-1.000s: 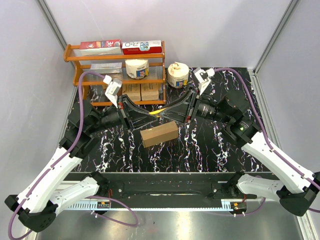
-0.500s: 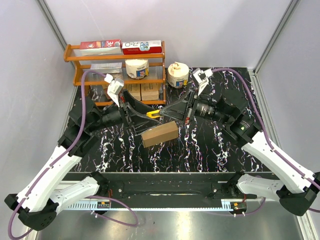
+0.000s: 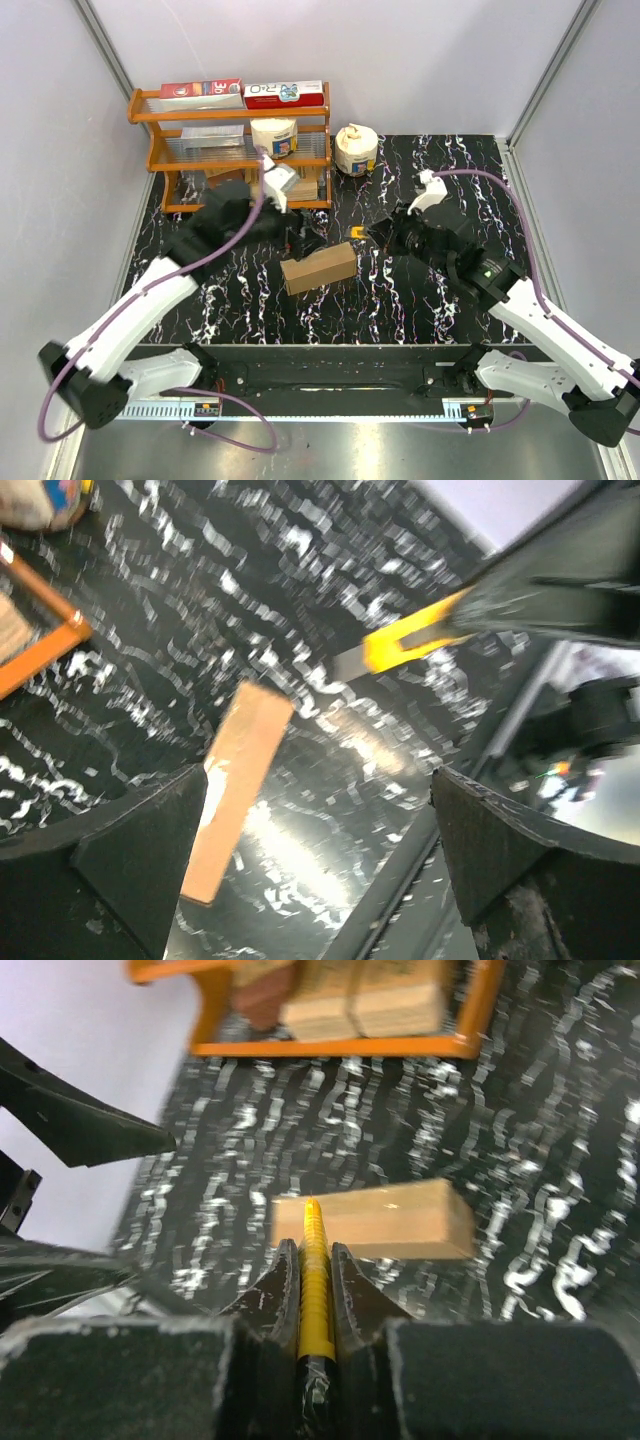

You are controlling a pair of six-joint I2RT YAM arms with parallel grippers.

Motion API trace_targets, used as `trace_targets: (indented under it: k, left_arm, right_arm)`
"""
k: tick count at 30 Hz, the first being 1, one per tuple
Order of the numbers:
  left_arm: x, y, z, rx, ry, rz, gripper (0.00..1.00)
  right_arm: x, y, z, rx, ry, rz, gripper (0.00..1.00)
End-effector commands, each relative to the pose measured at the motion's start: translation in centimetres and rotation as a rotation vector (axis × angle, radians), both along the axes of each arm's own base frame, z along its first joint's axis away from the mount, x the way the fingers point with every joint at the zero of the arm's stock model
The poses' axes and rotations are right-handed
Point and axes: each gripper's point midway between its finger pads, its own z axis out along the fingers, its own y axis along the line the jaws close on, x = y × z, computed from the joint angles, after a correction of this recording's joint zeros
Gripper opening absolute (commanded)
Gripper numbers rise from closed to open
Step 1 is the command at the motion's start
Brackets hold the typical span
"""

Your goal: Unpack the express box

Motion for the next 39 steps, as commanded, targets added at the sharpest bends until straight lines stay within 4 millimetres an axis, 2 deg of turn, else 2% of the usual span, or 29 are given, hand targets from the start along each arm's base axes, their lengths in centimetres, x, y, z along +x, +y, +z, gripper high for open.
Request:
trace_targets:
  k: [1, 2, 5, 8, 17, 22, 25, 26, 30, 34, 39]
  left_arm:
    - [3.5, 0.0, -8.0, 0.277, -0.040, 0.002, 0.99]
    - [4.3, -0.4, -9.7, 0.325, -0.037, -0.010, 0.99]
    - [5.5, -0.7, -13.0, 0.415, -0.038, -0.050, 0.99]
    - [5.5, -1.0, -15.1, 0.473, -0.025, -0.116, 0.99]
    - [6.7, -1.4, -19.3, 0.570, -0.010, -0.178, 0.99]
    - [6.4, -1.5, -21.0, 0.598, 0.008, -0.221, 0.97]
    - [6.1, -1.4, -21.8, 0.614, 0.006, -0.257, 0.82]
    - [6.1, -1.4, -21.9, 0.625, -0.010, -0.271, 0.71]
    - [5.9, -0.5, -23.2, 0.683, -0.053, -0.295, 0.46]
    - [6.1, 0.2, -23.7, 0.742, -0.125, -0.308, 0.37]
    - [5.9, 0.8, -24.3, 0.776, -0.172, -0.333, 0.33]
  right_arm:
    - [1.5, -3.2, -2.6, -0.106, -0.002, -0.172, 0.00]
    - [1.4, -3.4, -2.8, -0.109, -0.001, -0.176, 0.00]
    - [1.4, -3.9, -3.4, -0.122, 0.003, -0.190, 0.00]
    - [1.4, -4.4, -4.1, -0.139, 0.009, -0.209, 0.00]
    - [1.3, -4.5, -5.4, -0.158, 0.034, -0.202, 0.00]
    - [1.4, -4.2, -5.8, -0.164, 0.045, -0.193, 0.00]
    - [1.5, -4.0, -6.2, -0.162, 0.054, -0.192, 0.00]
    - [1.4, -3.8, -6.5, -0.160, 0.062, -0.188, 0.00]
    - [1.6, -3.1, -7.7, -0.133, 0.043, -0.159, 0.00]
    - [1.7, -2.7, -7.9, -0.074, -0.029, -0.144, 0.00]
    - [2.7, -2.5, -8.7, -0.105, -0.059, -0.157, 0.00]
